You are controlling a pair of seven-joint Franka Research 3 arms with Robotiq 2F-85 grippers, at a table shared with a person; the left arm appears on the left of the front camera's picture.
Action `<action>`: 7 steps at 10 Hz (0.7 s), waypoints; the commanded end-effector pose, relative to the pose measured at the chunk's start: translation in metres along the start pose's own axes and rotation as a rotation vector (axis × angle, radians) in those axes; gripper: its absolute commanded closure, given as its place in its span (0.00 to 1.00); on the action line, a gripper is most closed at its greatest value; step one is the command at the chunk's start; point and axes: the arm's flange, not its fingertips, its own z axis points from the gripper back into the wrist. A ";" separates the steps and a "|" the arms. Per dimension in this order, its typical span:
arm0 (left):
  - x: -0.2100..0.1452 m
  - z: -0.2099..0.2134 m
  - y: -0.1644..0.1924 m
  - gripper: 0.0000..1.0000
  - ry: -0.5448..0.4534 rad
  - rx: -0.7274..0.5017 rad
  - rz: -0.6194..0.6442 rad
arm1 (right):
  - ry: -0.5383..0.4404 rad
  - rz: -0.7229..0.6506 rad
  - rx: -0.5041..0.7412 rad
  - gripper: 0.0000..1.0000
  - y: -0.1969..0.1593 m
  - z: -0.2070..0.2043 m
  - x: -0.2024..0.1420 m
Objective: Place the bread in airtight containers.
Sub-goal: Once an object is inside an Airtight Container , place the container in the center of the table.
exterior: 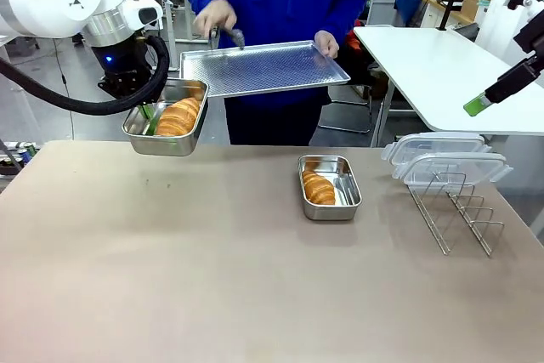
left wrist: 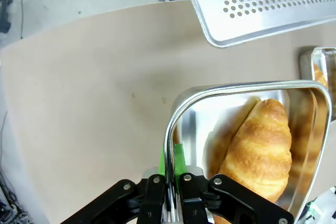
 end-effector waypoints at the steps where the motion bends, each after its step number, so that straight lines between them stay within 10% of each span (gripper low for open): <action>1: 0.000 0.005 0.002 1.00 -0.010 0.001 -0.004 | -0.024 0.001 0.007 0.00 -0.002 -0.001 0.001; 7: 0.000 0.005 0.002 1.00 -0.010 0.001 -0.004 | -0.024 0.001 0.007 0.00 -0.002 -0.001 0.001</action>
